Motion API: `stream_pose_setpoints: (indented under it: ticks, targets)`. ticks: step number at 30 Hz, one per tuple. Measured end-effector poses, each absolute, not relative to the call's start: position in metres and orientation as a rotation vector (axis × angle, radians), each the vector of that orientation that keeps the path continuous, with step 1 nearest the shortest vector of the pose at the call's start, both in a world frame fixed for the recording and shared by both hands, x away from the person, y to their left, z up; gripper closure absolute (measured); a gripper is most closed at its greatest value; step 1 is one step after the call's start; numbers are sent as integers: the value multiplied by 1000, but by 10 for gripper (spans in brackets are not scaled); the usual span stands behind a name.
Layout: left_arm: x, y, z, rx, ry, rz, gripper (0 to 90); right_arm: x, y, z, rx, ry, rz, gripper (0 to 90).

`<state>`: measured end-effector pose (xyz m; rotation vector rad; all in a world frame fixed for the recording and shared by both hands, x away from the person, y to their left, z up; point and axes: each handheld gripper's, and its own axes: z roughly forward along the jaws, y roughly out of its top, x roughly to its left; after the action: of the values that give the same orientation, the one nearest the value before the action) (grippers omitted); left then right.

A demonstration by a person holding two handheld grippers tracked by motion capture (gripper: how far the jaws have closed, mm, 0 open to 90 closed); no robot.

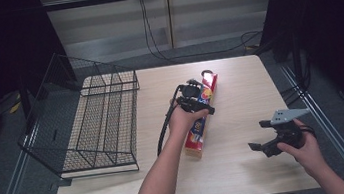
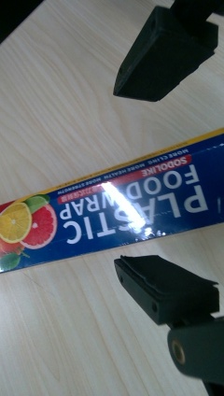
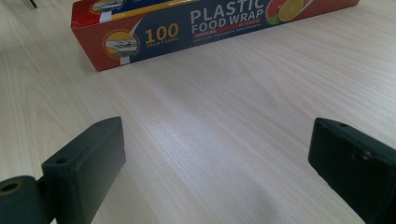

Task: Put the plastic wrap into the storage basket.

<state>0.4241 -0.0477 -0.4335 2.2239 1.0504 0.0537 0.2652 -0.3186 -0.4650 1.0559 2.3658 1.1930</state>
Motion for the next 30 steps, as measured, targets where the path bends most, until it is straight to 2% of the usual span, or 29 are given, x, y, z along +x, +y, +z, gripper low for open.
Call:
stream_pose_setpoints:
  ticks: [9, 19, 23, 30]
  targets:
    - [429, -56, -440, 2245, 1080, 50, 230, 265, -319, -464, 1059, 2367, 1203, 40]
    - [434, -59, -444, 2241, 1089, 132, 274, 265, -317, -464, 1058, 2369, 1195, 40]
    - [438, -58, -448, 2255, 1100, 98, 279, 266, -317, -464, 1055, 2373, 1198, 40]
    - [440, -61, -454, 2294, 1134, 86, 351, 266, -317, -464, 1041, 2379, 1218, 40]
